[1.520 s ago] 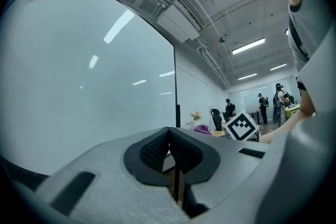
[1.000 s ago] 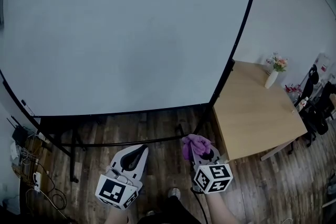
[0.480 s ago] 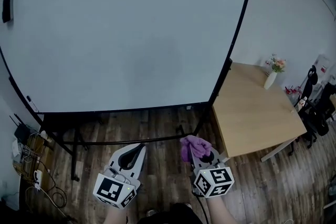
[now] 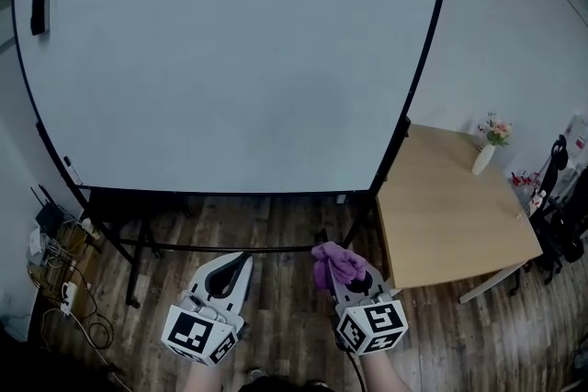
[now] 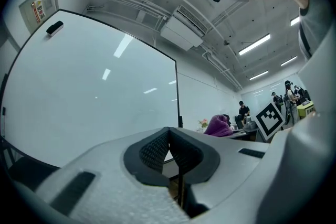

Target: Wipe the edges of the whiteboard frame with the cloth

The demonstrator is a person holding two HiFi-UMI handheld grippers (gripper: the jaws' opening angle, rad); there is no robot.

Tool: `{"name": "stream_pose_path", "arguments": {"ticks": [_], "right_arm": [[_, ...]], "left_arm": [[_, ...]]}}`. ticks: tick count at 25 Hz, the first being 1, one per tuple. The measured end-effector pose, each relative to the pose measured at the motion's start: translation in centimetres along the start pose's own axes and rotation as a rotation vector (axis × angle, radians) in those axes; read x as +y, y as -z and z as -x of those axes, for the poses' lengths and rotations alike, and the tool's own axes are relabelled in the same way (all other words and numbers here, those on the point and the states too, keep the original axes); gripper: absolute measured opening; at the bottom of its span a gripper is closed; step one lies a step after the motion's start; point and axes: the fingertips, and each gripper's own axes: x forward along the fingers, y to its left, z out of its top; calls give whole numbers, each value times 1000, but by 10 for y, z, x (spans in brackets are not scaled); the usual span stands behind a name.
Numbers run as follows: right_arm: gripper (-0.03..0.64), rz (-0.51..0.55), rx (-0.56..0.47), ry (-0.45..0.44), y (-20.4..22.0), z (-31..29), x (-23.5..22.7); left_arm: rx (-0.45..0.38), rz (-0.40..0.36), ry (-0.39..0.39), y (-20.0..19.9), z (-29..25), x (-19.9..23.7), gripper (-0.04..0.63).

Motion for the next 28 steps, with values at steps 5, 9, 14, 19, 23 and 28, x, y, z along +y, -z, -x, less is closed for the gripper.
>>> {"name": "stream_pose_path", "arguments": {"ticks": [5,9,14,19,23,28], "right_arm": [[84,1,-1,-67,-3,11,-1],[84,1,-8,-121,-8,19,0],[84,-1,-20,-178,-12,32,5],[84,2,-33,-222,-11,49,5],[84,1,-43,-248,-11,63,4],[84,18,-48,-279,-12,78,5]], "left_arm": [[-3,-7,-63,-5,10,-18,17],[-6,-14,-122,-8,21,-29,15],[-10,-26,-187,-13,40,-43,16],[-14,-37,-240,-15,55,-61,17],[-21,-41,-260,-15,63,-76,15],[-26,-47,-286,-19,70,-92,17]]}}
